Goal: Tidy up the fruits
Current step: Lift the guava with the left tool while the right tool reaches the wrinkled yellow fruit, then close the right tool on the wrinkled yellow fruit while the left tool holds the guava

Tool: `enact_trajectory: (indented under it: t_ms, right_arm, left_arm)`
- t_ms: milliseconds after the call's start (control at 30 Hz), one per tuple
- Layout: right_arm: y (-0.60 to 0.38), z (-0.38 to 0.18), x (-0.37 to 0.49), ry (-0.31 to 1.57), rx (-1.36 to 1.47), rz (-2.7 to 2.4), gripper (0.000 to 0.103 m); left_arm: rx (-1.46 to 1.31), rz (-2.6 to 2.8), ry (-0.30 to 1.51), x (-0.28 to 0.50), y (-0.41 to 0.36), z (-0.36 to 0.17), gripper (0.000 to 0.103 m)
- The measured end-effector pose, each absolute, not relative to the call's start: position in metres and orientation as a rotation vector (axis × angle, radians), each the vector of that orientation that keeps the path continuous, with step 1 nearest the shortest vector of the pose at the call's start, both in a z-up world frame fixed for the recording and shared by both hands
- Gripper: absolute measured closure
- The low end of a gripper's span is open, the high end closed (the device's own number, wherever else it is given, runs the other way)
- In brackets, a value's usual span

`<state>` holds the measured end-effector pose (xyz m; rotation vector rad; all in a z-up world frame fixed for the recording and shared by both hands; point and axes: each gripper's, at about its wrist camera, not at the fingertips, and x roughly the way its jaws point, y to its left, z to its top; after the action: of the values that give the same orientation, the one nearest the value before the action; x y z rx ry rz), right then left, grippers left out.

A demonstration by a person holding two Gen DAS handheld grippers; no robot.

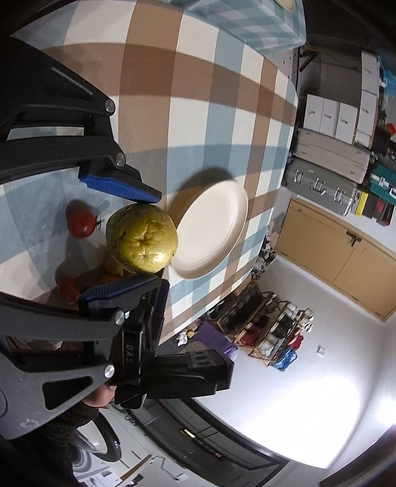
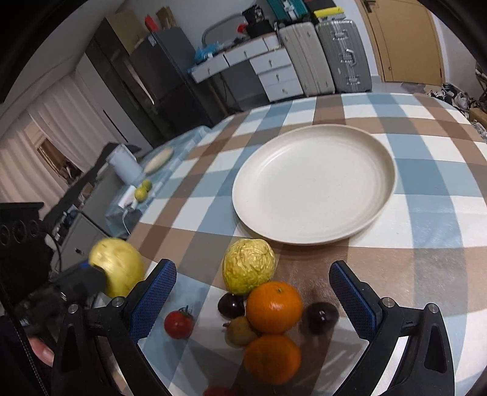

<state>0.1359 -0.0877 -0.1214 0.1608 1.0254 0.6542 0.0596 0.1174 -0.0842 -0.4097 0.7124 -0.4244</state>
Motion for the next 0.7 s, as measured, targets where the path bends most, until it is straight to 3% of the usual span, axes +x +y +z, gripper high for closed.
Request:
enact_trajectory:
  t_ms: [233,300,367,433,567,700]
  right_arm:
    - [-0.064,-0.129,0.147,1.090,0.075,0.657,0.002]
    - [-0.060,-0.134,0.149,1.119,0.051,0.649,0.008]
    - [-0.055,-0.139,0.153,1.155,0.042,0.647,0.024]
    - [-0.051,-0.144,0.155,1.187,0.031,0.640,0.028]
    - [-0.050,-0.146,0.156,1.183,-0.002,0.589,0.054]
    - [-0.055,-0.146,0.156,1.180,0.041,0.609,0.055]
  left_arm:
    - [-0.445,-0.400,0.718,0.064,0.136,-0.096,0.057]
    - [-0.450,-0.397,0.720,0.063,0.137,-0.099,0.057]
    - [-0.454,-0.393,0.721,0.063,0.138,-0.100,0.057]
    - [-0.447,-0.385,0.721,0.063,0.138,-0.101,0.057]
    - [-0.443,-0.375,0.724,0.062,0.138,-0.102,0.057]
    - [-0.439,-0.363,0.724,0.063,0.137,-0.102,0.057]
